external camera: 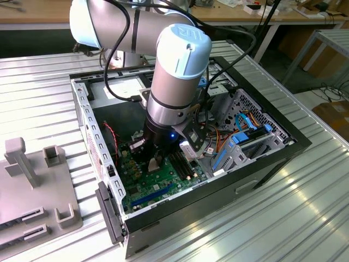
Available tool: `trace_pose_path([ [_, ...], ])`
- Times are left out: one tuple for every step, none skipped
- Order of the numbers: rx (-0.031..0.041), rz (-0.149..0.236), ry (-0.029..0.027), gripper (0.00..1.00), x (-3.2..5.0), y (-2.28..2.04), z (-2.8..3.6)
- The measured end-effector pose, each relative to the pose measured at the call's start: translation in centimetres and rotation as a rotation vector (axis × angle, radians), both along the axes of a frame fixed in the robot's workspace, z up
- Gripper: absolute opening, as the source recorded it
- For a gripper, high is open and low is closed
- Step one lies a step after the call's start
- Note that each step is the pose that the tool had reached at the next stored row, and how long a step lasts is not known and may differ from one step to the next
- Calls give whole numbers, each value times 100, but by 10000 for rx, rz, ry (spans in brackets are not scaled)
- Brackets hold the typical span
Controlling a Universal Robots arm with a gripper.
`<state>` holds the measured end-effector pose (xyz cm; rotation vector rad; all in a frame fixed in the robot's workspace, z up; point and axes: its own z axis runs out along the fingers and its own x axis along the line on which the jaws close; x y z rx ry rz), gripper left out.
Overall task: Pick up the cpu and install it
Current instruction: 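Place the cpu into insertion slot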
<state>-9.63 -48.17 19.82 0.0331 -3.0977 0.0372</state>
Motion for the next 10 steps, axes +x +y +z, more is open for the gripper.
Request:
trace_pose_path([
  [1,0,0,44,0,0,0],
  [1,0,0,44,0,0,0],
  [1,0,0,44,0,0,0],
  [1,0,0,44,0,0,-1],
  [1,0,0,44,0,0,-1],
  [2,0,0,44,0,0,-1],
  [1,0,-1,44,0,0,-1],
  [2,0,0,44,0,0,-1],
  [2,0,0,44,0,0,-1],
  [4,1,-2,44,0,0,-1],
])
